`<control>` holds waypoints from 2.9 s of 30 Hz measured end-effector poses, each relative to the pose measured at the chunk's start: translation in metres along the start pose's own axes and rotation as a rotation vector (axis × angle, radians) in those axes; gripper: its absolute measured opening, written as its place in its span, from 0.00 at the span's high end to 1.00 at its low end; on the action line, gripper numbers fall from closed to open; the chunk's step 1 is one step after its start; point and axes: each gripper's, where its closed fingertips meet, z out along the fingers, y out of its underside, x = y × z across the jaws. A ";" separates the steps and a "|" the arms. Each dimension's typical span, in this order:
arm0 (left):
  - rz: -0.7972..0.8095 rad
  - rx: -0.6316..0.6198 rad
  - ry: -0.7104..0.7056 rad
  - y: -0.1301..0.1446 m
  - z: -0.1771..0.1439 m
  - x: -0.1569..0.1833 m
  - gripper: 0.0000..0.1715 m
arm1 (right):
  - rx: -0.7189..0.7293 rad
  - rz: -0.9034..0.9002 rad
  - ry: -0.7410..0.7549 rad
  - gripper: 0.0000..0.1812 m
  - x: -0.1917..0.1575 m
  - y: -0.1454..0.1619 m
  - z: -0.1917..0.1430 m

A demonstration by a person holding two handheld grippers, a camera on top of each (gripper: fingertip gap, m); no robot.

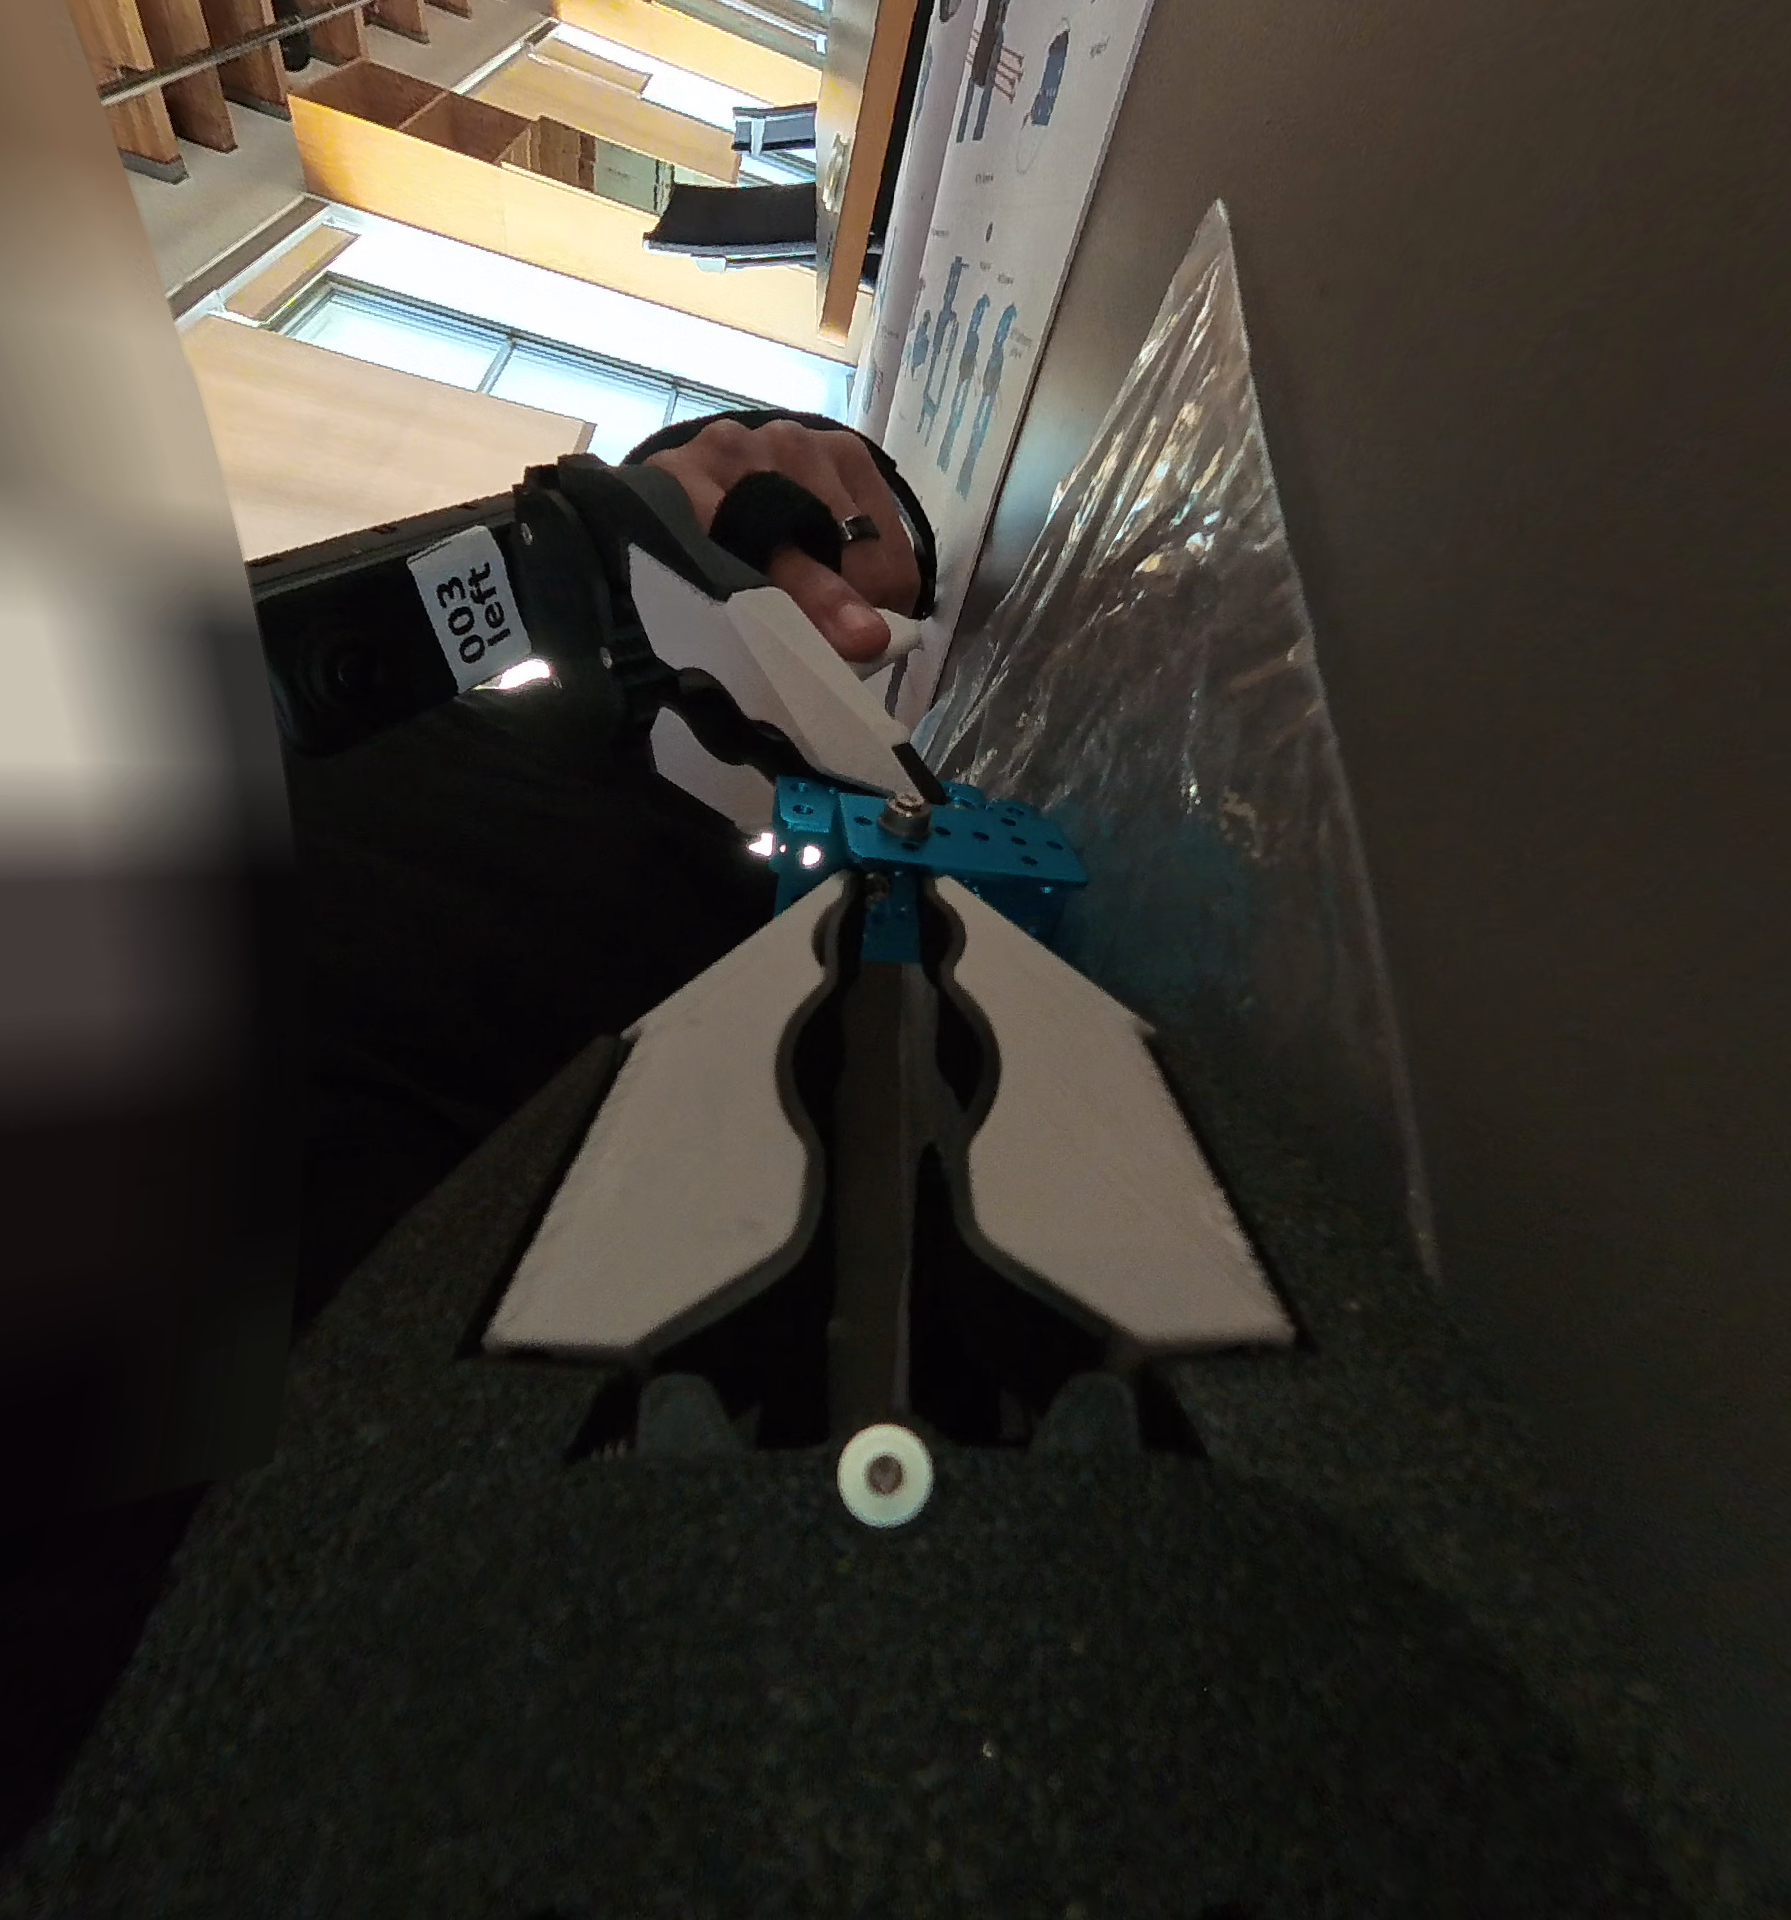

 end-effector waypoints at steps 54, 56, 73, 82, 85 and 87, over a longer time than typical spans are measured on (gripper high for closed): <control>-0.016 0.001 0.000 0.000 0.001 -0.002 0.99 | -0.119 -0.759 0.286 0.69 -0.024 0.023 0.003; -0.016 0.001 0.000 0.000 0.001 -0.002 0.99 | -0.120 -0.754 0.291 0.68 -0.023 0.022 0.004; -0.016 0.002 0.000 0.000 0.000 -0.001 0.99 | -0.118 -0.732 0.278 0.69 -0.022 0.022 0.005; -0.019 0.001 0.001 0.000 0.000 -0.001 0.99 | -0.114 -0.711 0.265 0.70 -0.022 0.021 0.005; -0.019 0.002 0.001 0.000 0.000 -0.001 0.99 | -0.113 -0.708 0.264 0.70 -0.022 0.021 0.005; -0.019 0.002 0.001 0.000 0.000 -0.001 0.99 | -0.114 -0.711 0.270 0.70 -0.021 0.021 0.004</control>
